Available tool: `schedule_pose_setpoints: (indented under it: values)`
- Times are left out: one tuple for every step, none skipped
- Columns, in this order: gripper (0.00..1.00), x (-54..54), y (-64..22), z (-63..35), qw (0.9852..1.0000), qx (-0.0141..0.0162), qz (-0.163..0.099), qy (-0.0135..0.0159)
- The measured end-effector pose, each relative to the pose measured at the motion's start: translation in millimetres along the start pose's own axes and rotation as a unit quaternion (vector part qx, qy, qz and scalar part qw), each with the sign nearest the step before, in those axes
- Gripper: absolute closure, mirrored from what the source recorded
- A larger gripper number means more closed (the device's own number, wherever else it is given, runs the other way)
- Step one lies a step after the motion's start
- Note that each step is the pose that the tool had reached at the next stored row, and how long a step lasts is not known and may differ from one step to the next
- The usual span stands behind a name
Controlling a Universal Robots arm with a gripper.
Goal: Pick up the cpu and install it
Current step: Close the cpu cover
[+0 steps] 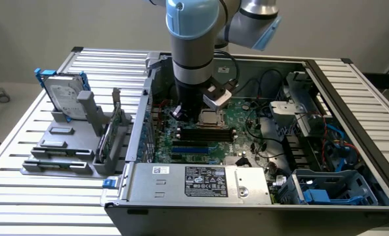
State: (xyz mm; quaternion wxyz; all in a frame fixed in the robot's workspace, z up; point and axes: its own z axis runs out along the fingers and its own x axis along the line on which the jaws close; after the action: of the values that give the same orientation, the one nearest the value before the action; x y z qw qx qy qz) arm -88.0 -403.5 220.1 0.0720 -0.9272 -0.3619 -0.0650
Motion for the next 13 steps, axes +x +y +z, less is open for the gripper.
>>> schedule_pose_setpoints:
  values:
    - [0.89, 0.5, -0.2, -2.6, 1.0000, -0.0001, 0.000, -0.0001]
    - [0.89, 1.0, -0.4, -5.2, 1.0000, -0.0002, 0.000, -0.0003]
    - [0.89, 1.5, -0.6, -7.3, 1.0000, -0.0003, 0.000, -0.0003]
    - [0.89, 1.9, -0.7, -9.3, 1.0000, -0.0004, 0.000, -0.0004]
    - [0.89, 2.3, -0.8, -11.0, 1.0000, -0.0006, 0.000, -0.0006]
    - [0.89, 2.6, -0.8, -12.5, 1.0000, -0.0009, 0.000, -0.0009]
    - [0.89, 3.0, -0.8, -13.7, 1.0000, -0.0013, 0.000, -0.0013]
    - [0.89, 3.6, -0.6, -15.0, 1.0000, -0.0017, 0.000, -0.0017]
    - [0.89, 4.2, -0.3, -16.3, 1.0000, -0.0022, 0.000, -0.0021]
    - [0.89, 5.0, 0.1, -17.4, 1.0000, -0.0027, 0.000, -0.0026]
    - [0.89, 5.6, 0.5, -18.0, 1.0000, -0.0033, 0.000, -0.0030]
    - [0.89, 5.9, 0.8, -18.0, 1.0000, -0.0039, 0.000, -0.0033]
    - [0.89, 6.2, 1.0, -18.0, 1.0000, -0.0046, -0.001, -0.0036]
